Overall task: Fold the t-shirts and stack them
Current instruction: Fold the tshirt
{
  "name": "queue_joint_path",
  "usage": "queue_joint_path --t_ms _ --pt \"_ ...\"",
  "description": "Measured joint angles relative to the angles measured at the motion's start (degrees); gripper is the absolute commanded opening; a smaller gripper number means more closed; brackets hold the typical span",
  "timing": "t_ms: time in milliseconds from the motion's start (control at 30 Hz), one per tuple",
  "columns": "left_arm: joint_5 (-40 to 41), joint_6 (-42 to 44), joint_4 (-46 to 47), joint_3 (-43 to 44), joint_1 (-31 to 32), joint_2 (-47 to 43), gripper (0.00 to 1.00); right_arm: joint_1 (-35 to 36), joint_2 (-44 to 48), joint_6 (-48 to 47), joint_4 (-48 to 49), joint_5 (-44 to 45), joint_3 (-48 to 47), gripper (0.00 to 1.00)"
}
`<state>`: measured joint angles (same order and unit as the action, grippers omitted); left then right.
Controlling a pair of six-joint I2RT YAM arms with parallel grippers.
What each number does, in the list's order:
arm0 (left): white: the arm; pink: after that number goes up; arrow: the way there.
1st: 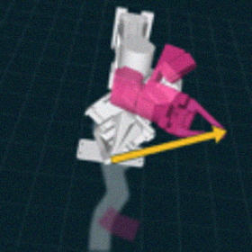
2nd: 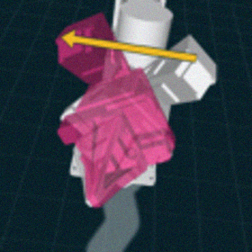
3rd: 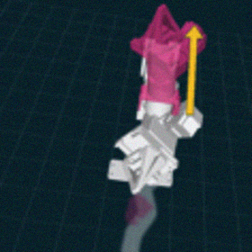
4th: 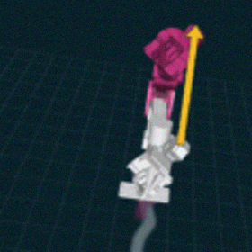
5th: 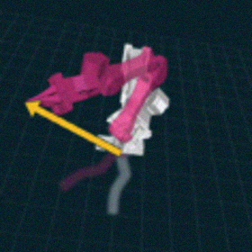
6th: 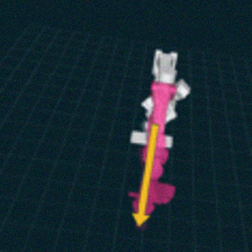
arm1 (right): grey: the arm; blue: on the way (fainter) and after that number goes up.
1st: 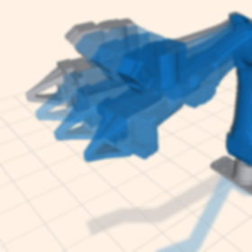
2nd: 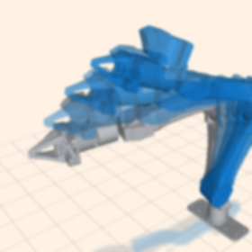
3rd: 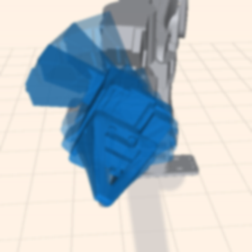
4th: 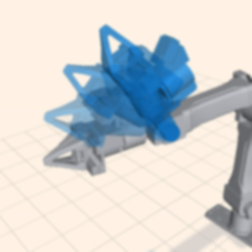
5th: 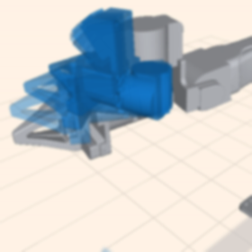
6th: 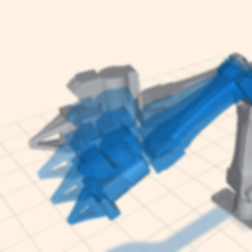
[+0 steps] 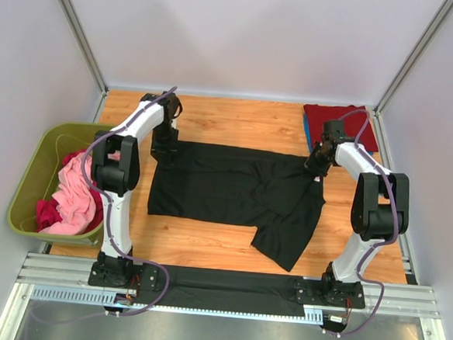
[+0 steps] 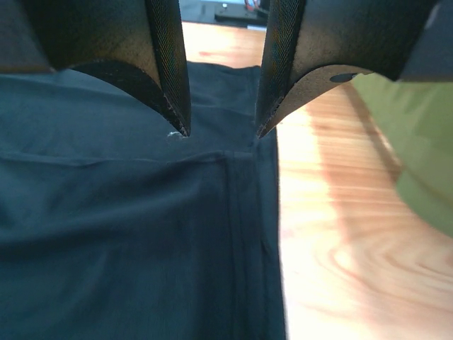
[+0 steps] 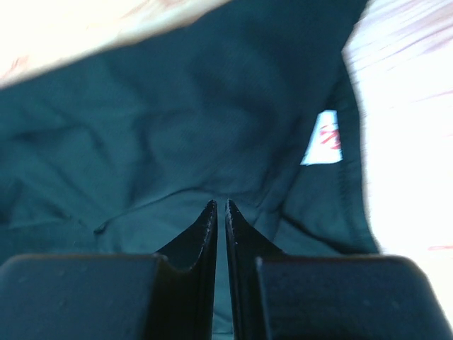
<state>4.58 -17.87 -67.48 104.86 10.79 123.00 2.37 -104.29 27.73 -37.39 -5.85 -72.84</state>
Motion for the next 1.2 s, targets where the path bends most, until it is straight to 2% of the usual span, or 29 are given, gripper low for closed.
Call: queue_joint_path --t_ms 300,367,400,433,500,533,567,800,867,967,1100,1200 --pt "-1.18 -0.9 2.58 -3.52 0.0 1.22 0.45 1.46 0.26 0.33 1.9 -1.38 5.2 0.09" --pt "-0.61 -0.96 2.64 -3.06 0.0 2.43 0.4 1.42 0.24 0.31 2.36 -1.33 6.38 0.08" --pt "-0.22 -1.05 2.69 -2.69 0.0 3.21 0.36 1.4 0.15 0.31 2.51 -1.31 6.84 0.08" --pt "0.22 -1.09 2.64 -2.27 0.0 4.07 0.27 1.29 -0.07 0.28 2.73 -1.27 7.17 0.08" --pt "1.29 -1.4 2.67 -1.88 0.0 5.25 0.15 1.27 -0.5 0.28 3.19 -1.46 7.41 0.08" --pt "1.86 -1.44 2.45 -1.86 0.0 5.57 0.03 1.18 -0.52 0.31 3.32 -1.51 7.43 0.07" --pt "2.47 -1.4 2.21 -1.81 0.0 5.62 0.0 1.16 -0.52 0.28 3.48 -1.55 7.5 0.07" --pt "7.08 -1.31 1.88 -1.38 -0.04 5.62 0.0 0.96 -0.52 -0.59 3.67 -1.49 7.67 0.07" --pt "7.91 -1.27 1.86 -1.11 -0.04 5.62 0.06 0.94 -0.5 -0.83 3.67 -1.51 7.67 0.07" --pt "8.46 -1.09 1.55 -0.63 -0.04 5.66 0.2 0.94 -0.48 -1.16 3.78 -1.6 7.72 0.08" --pt "8.37 -0.79 1.18 -0.42 -0.07 5.66 0.34 0.94 -0.26 -1.36 3.85 -2.1 7.78 0.13" --pt "7.63 -0.59 1.03 -0.42 -0.04 5.44 0.43 1.09 0.22 -1.22 3.41 -2.1 7.76 0.3"
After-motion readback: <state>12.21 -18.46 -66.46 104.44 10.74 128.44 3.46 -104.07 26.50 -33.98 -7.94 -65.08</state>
